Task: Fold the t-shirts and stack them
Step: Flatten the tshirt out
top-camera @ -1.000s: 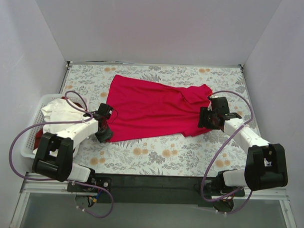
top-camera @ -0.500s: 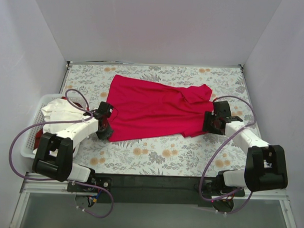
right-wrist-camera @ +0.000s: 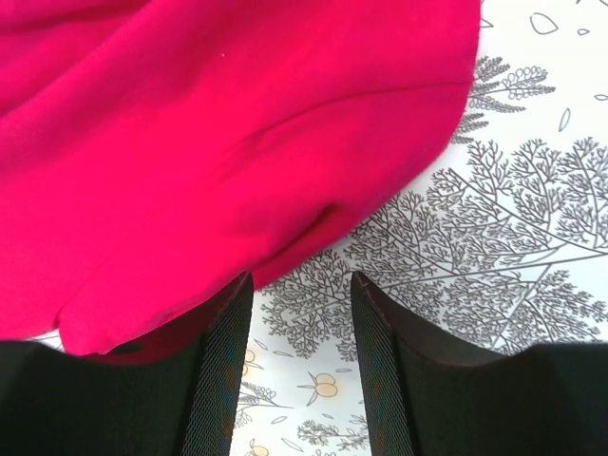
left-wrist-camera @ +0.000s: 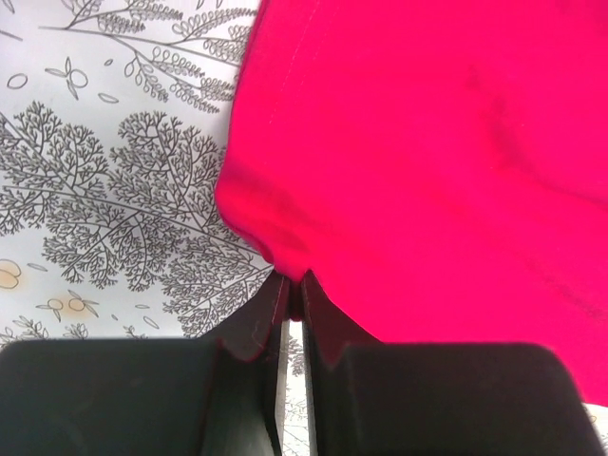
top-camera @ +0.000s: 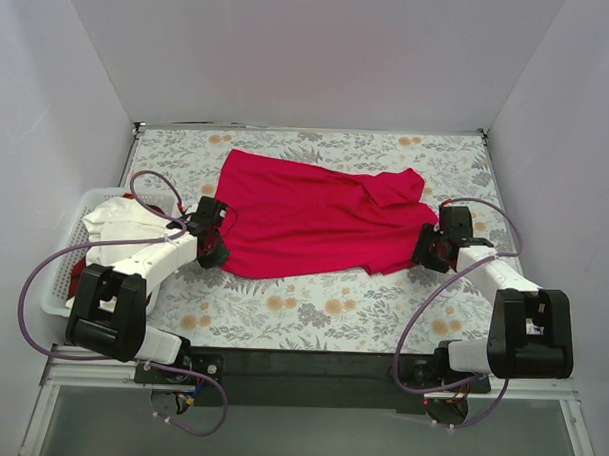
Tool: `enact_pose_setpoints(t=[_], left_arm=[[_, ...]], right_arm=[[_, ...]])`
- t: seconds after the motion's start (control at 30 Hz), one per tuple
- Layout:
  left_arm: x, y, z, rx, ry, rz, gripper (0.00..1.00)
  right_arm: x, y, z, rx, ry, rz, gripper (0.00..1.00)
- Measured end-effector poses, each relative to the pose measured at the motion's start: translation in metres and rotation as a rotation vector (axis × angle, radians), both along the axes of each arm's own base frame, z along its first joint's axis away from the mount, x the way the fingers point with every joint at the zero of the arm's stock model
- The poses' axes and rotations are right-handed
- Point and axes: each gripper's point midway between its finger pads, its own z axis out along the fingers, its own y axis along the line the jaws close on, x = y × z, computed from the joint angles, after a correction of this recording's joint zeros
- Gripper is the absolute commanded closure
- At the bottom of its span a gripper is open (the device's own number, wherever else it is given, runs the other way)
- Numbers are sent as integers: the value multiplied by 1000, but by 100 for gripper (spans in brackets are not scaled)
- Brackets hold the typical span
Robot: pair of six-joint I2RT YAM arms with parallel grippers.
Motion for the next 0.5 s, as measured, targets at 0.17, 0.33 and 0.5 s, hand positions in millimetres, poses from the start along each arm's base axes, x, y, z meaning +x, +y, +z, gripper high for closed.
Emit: enact_pose_setpoints(t=[0.17,0.33,0.5], left_arm=[[4,-1,1,-2,-15,-7,100],[4,-1,1,-1,-18,-10,100],[4,-1,2,1,-19,-13,100]], right_arm=[[6,3,-5,18,-2,-12,52],[11,4,-11,27,2,-23,74],[11,4,-13,27,7,-27,99]])
